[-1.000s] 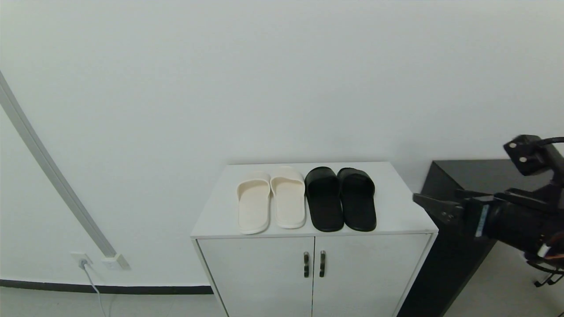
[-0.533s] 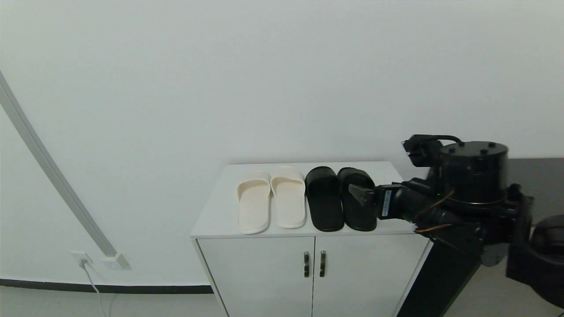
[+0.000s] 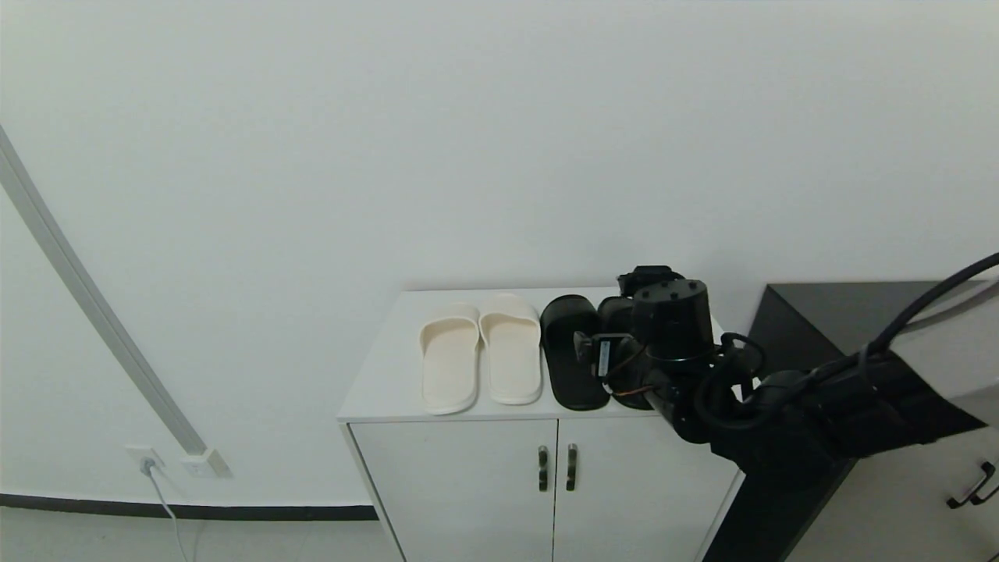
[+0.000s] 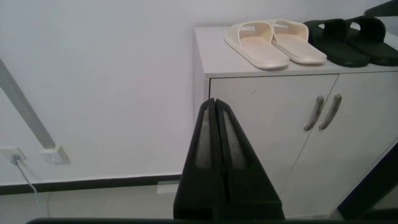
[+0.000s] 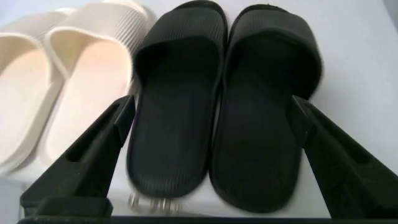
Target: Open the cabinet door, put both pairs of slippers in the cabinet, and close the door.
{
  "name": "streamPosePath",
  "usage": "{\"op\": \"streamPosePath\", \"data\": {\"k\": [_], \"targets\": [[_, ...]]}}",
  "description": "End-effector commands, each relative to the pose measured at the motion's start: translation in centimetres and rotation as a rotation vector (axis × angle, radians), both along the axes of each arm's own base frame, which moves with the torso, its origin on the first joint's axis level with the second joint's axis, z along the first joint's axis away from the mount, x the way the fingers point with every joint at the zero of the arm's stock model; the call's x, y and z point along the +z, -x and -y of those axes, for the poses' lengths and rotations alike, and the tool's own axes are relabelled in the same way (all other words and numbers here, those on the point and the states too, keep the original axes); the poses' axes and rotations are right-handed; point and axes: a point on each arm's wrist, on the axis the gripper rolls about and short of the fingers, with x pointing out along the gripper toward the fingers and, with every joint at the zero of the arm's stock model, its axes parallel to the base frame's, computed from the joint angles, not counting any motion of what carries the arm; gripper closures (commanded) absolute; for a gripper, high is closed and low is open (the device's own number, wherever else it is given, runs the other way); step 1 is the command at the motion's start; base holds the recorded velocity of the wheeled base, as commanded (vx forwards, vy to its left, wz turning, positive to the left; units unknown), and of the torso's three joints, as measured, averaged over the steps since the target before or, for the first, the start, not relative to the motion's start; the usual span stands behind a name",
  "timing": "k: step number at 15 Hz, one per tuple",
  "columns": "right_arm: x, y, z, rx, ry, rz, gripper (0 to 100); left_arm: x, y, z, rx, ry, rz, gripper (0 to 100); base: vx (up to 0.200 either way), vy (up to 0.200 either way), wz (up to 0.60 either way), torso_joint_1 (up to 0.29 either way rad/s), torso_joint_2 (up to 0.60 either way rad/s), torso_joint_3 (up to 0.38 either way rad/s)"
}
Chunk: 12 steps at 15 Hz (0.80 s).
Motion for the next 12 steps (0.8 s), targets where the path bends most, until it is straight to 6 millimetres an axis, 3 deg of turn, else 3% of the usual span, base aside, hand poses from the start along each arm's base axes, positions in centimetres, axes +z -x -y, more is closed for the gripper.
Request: {"op": "streamPosePath", "data": {"k": [1,7,12], "targets": [[-2.5,-1.7,-1.2,-0.017,0.025,-0.019,0,0.0,0.0,0.0,-0.001,0.0,-0.001,100,0.0,0.0,0.0,0.0,0.0,0.0],[-4.7,-7.3,-1.3,-0.085,0.07,0.026,0,0.0,0.0,0.0,-0.001,0.0,-0.001,100,0.0,0.0,0.0,0.0,0.0,0.0],[-5.9,-10.7,-2.0,-0.097,0.085,0.069,0,0.0,0.0,0.0,0.001,0.002,-0.001,100,0.0,0.0,0.0,0.0,0.0,0.0]]}}
